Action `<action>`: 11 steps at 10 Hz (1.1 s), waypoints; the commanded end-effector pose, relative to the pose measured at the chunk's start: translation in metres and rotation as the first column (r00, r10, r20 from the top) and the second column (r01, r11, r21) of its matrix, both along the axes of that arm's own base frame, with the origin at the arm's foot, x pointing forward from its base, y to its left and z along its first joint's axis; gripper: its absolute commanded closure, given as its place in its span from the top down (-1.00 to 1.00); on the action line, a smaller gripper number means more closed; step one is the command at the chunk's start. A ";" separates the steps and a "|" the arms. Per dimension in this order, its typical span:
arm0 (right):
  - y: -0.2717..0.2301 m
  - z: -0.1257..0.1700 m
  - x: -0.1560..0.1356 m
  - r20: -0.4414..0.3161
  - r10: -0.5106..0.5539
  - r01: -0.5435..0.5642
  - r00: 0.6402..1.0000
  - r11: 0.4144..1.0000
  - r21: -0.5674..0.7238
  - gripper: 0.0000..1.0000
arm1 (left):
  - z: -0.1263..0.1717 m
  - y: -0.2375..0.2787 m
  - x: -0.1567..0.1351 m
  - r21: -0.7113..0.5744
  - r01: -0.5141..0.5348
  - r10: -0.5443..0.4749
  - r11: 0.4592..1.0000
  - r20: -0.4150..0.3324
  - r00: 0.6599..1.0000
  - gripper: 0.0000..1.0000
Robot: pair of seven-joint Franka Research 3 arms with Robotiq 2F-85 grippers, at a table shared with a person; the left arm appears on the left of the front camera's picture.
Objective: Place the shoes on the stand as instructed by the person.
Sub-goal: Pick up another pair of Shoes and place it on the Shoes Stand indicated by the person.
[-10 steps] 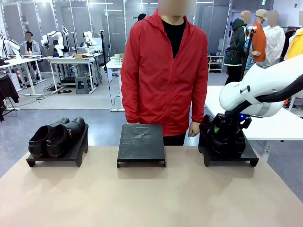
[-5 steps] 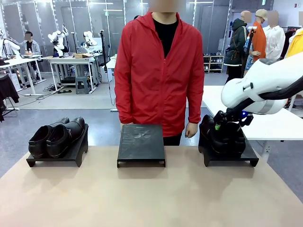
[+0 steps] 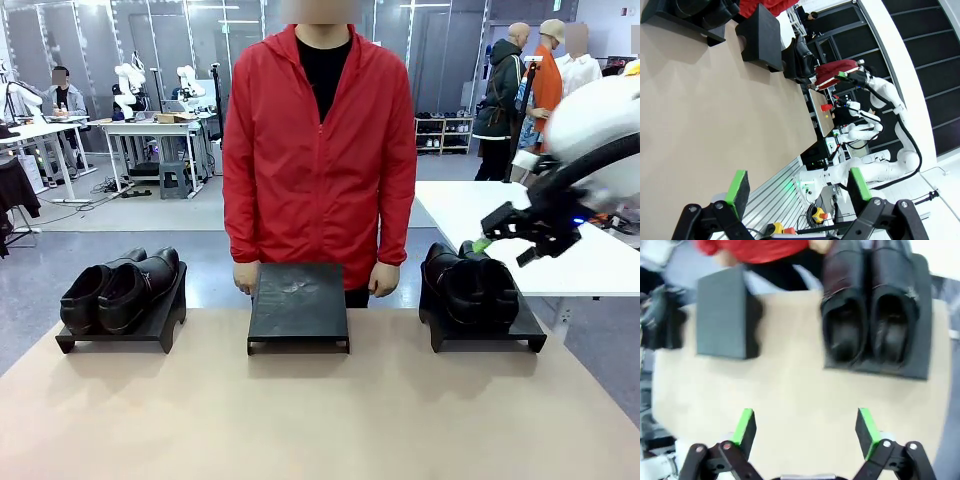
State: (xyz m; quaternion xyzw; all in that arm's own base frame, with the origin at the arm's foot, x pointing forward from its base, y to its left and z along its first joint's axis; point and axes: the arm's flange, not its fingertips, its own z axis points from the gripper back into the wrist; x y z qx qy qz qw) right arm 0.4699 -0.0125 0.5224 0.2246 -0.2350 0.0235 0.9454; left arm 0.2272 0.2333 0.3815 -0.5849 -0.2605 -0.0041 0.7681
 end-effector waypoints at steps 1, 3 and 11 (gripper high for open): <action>-0.054 -0.017 -0.063 -0.035 0.130 -0.120 0.991 0.973 0.197 1.00 | 0.001 -0.001 -0.001 -0.007 0.002 -0.002 1.000 0.031 1.000 1.00; -0.096 -0.051 -0.124 -0.023 0.207 -0.182 0.978 0.905 0.385 1.00 | 0.001 -0.001 -0.001 -0.007 0.002 -0.002 1.000 0.031 1.000 1.00; -0.159 -0.132 -0.204 0.021 0.205 -0.171 0.979 0.750 0.639 1.00 | 0.001 -0.001 -0.001 -0.007 0.002 -0.002 1.000 0.031 1.000 1.00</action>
